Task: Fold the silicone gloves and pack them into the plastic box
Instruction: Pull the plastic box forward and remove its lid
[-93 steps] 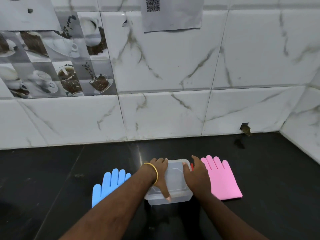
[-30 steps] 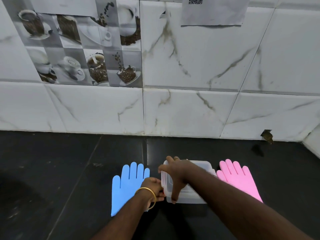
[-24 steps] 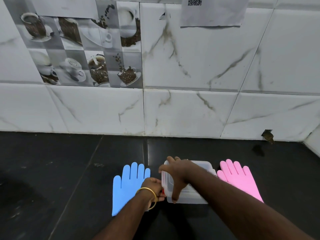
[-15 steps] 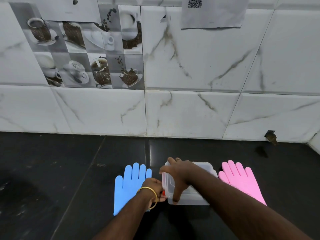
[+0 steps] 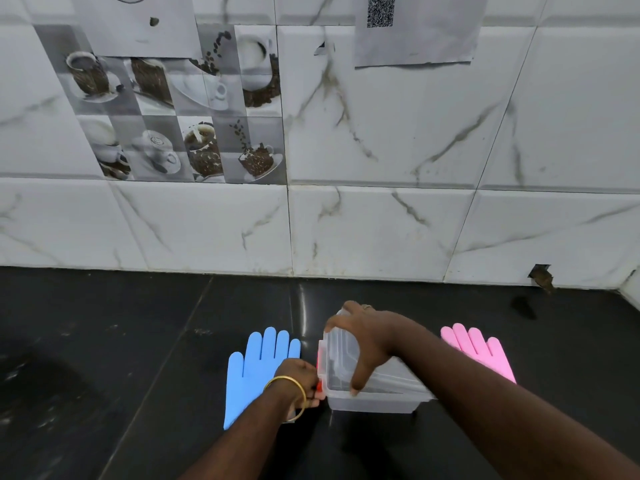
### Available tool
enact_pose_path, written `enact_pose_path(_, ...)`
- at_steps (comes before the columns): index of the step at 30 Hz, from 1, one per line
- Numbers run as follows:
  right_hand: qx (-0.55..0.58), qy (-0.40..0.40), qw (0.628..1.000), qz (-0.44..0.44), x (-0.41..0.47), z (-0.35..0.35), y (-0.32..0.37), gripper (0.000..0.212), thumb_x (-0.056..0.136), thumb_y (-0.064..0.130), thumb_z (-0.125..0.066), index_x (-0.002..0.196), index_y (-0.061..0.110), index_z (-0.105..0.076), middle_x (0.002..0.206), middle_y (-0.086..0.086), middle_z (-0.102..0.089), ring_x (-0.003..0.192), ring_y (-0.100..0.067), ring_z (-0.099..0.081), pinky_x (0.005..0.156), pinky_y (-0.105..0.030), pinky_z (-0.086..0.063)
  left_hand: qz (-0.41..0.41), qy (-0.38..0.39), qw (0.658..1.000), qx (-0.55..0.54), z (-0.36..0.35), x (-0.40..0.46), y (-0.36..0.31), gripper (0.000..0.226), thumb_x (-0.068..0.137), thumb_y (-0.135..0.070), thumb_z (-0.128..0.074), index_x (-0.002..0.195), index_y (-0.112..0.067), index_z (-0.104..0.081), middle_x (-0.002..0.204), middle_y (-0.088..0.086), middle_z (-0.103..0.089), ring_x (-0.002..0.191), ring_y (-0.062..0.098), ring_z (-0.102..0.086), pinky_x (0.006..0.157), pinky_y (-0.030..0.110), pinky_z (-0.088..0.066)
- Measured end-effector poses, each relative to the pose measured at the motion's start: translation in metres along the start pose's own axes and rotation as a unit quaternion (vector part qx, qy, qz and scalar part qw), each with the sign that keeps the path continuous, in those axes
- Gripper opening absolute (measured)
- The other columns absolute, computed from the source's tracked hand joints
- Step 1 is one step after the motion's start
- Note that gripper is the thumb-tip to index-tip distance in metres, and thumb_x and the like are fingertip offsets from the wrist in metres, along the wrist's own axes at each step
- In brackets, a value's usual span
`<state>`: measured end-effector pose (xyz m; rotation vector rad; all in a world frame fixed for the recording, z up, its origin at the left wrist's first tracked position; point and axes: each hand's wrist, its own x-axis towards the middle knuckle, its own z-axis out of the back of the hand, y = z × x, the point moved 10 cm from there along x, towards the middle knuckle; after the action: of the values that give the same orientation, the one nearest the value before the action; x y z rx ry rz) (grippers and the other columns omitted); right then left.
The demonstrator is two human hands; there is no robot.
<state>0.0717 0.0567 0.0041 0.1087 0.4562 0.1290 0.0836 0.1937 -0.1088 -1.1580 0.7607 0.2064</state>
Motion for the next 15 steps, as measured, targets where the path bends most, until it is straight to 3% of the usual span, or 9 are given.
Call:
enact_pose_path(4,0.097,-0.074,0.992,0.015,-0.045,0.055,-0.037,0.11,0.04,0.067,-0.084,0.135,0.052,-0.029,0.141,0.009,-0.028,0.129,-0.02,-0.039,0.103,-0.045,-0.047,-0.019,-0.039,0.999,0.003,0.018,-0.006,-0.007,0.012,0.094,-0.017,-0.058,0.097,-0.007,-0.063,0.09,0.012,-0.071,0.077,0.028,-0.072,0.065,0.037,-0.062)
enact_pose_path(6,0.154,-0.146,0.977,0.032,-0.071,0.093,-0.054,0.108,0.039,0.066,-0.086,0.131,0.056,-0.032,0.139,0.012,-0.028,0.129,-0.015,-0.037,0.106,-0.037,-0.043,-0.119,-0.133,0.982,0.054,0.042,-0.01,-0.033,0.022,0.093,-0.023,-0.058,0.078,-0.007,-0.06,0.075,0.009,-0.065,0.066,0.026,-0.069,0.063,0.038,-0.059)
enact_pose_path(8,0.233,-0.232,0.942,0.064,-0.093,0.129,-0.065,0.104,0.037,0.062,-0.09,0.126,0.059,-0.036,0.14,0.015,-0.03,0.131,-0.01,-0.037,0.108,-0.031,-0.038,-0.246,-0.211,0.944,0.061,0.057,-0.027,-0.07,0.029,0.091,-0.022,-0.061,0.069,-0.004,-0.057,0.066,0.011,-0.061,0.059,0.026,-0.066,0.064,0.043,-0.058)
enact_pose_path(10,0.34,-0.296,0.885,0.113,-0.109,0.153,-0.072,0.103,0.038,0.053,-0.094,0.125,0.056,-0.039,0.144,0.015,-0.032,0.134,-0.013,-0.04,0.11,-0.038,-0.041,-0.29,-0.163,0.943,0.01,0.043,-0.037,-0.099,0.028,0.09,-0.026,-0.064,0.074,-0.003,-0.062,0.072,0.017,-0.066,0.056,0.023,-0.064,0.062,0.045,-0.058)
enact_pose_path(12,0.427,-0.344,0.82,0.164,-0.116,0.166,-0.076,0.103,0.042,0.038,-0.097,0.126,0.048,-0.039,0.145,0.009,-0.034,0.133,-0.017,-0.047,0.108,-0.045,-0.045,-0.239,-0.043,0.969,-0.042,0.012,-0.036,-0.115,0.029,0.091,-0.035,-0.063,0.084,-0.008,-0.067,0.081,0.01,-0.071,0.055,0.018,-0.065,0.056,0.037,-0.056)
enact_pose_path(15,0.498,-0.399,0.741,0.209,-0.118,0.165,-0.083,0.1,0.048,0.021,-0.092,0.127,0.037,-0.033,0.138,0.002,-0.034,0.119,-0.009,-0.055,0.099,-0.035,-0.051,-0.165,0.066,0.975,-0.133,-0.019,-0.039,-0.135,0.026,0.094,-0.036,-0.059,0.094,-0.011,-0.067,0.077,0.005,-0.069,0.06,0.019,-0.069,0.055,0.03,-0.056)
